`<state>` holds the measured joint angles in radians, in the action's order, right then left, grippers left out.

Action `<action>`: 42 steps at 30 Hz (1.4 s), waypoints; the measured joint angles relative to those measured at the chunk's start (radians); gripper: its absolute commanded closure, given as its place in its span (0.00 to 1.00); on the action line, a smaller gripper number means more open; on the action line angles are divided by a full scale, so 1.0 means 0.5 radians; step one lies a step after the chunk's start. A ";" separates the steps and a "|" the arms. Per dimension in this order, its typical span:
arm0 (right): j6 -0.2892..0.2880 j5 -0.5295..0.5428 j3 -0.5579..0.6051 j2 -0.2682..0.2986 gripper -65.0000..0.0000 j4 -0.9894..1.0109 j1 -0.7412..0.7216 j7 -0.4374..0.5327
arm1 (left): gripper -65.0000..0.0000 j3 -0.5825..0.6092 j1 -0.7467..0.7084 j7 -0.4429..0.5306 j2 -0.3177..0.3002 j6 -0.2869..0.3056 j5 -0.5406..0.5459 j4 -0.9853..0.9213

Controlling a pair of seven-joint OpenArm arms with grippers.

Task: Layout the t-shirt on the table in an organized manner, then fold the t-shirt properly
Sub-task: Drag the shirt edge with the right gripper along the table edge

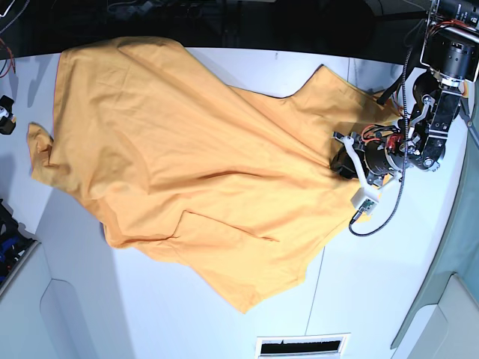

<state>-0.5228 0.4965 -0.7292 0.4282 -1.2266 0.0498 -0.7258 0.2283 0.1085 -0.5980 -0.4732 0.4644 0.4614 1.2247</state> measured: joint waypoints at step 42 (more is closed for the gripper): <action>0.060 -0.367 0.830 0.404 0.59 0.437 -1.152 0.250 | 0.72 0.003 -0.017 -0.128 0.005 0.306 0.254 -0.001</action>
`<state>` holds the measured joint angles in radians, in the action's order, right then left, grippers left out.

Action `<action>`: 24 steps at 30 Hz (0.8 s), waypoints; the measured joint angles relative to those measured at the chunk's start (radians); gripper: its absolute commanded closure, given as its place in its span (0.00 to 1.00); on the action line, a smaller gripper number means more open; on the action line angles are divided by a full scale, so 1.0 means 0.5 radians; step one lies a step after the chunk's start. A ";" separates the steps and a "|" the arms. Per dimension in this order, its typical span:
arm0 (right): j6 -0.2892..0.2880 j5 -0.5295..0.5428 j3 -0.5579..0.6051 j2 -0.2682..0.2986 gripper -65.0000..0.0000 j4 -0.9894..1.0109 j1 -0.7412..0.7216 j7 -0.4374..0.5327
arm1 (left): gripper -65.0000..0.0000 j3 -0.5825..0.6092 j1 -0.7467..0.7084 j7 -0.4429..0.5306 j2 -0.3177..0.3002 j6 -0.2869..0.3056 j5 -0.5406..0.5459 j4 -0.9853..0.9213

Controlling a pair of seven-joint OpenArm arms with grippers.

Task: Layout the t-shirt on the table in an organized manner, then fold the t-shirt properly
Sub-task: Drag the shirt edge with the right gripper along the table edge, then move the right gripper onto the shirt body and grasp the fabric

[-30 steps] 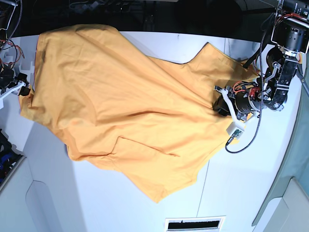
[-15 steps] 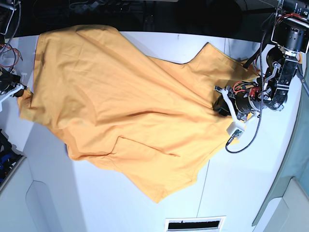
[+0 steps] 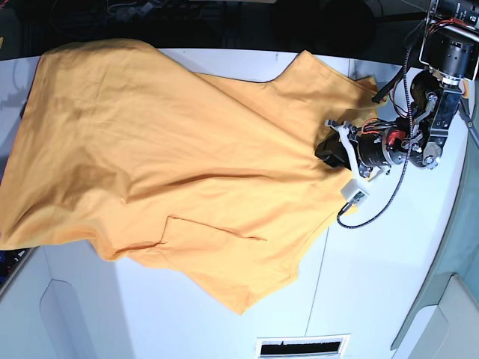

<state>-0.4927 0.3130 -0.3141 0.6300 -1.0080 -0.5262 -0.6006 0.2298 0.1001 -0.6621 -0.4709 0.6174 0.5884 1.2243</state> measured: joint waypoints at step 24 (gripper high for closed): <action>0.037 0.480 -0.300 -0.456 1.00 -0.192 0.585 -0.471 | 0.72 -0.005 0.023 -0.021 -0.204 0.130 0.320 0.425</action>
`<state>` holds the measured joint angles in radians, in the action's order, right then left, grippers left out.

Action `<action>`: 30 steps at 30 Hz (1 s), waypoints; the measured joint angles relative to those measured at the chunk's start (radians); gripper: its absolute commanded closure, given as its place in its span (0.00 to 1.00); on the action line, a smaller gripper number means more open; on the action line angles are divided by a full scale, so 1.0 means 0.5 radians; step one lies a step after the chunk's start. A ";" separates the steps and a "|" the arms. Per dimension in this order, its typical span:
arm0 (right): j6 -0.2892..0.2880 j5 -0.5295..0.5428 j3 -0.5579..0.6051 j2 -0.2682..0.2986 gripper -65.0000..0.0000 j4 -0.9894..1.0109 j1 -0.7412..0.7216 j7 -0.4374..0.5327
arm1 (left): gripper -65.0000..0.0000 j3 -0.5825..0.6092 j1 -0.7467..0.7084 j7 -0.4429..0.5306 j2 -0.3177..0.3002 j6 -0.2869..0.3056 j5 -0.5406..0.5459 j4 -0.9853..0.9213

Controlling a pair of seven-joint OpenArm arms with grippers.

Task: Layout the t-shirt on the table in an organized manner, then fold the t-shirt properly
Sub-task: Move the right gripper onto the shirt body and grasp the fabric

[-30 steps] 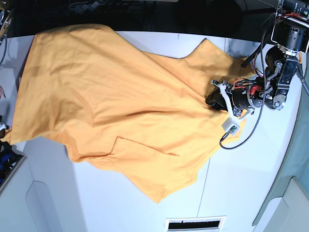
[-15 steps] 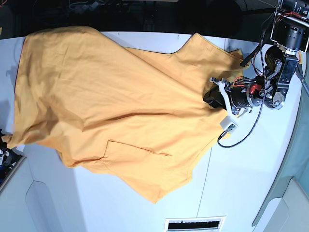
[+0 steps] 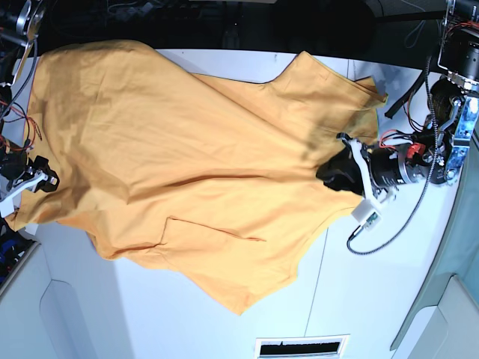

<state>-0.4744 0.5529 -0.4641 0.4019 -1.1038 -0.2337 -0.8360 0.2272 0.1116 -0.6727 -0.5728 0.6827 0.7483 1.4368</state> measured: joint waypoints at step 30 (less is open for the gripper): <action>-0.121 -0.514 0.363 -0.532 1.00 0.466 -0.474 0.510 | 0.72 -0.014 -0.114 0.151 0.182 -0.045 -0.158 -0.558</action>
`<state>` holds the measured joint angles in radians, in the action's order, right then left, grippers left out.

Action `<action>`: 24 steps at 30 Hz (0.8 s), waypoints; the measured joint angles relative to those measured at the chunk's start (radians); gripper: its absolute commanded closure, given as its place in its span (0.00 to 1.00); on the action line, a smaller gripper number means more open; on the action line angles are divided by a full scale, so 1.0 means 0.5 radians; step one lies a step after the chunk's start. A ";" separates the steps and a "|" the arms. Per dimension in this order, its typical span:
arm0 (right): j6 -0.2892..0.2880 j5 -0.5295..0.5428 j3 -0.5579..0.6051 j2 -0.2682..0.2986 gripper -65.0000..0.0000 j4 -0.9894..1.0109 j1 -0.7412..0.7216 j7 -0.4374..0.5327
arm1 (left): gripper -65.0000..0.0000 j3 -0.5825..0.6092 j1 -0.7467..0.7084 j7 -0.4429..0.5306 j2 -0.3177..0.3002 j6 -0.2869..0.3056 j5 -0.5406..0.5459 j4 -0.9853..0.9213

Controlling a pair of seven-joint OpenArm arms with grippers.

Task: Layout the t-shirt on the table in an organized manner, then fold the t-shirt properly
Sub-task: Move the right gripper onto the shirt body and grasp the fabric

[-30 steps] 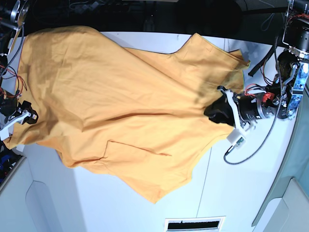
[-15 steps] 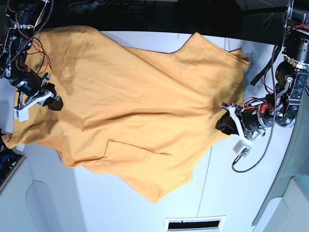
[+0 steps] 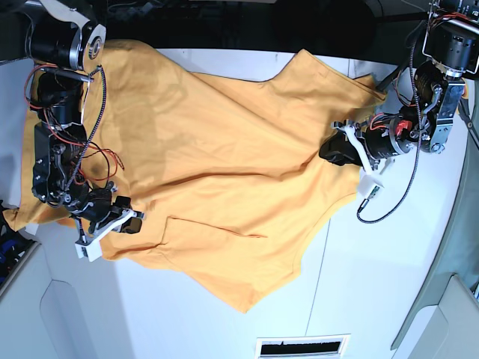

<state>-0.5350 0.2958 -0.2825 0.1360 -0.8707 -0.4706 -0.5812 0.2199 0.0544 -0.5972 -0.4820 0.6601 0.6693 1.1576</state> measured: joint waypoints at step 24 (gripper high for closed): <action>-0.076 0.474 0.095 -0.057 1.00 -0.663 0.851 -0.232 | 1.00 -0.003 0.535 -0.005 0.210 -0.331 -0.271 -0.543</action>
<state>-0.5728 0.5327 -0.2352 0.1074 -1.2022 -0.0448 -0.6971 0.2184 0.3218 -0.5995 -0.3771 0.4946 0.5339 0.8860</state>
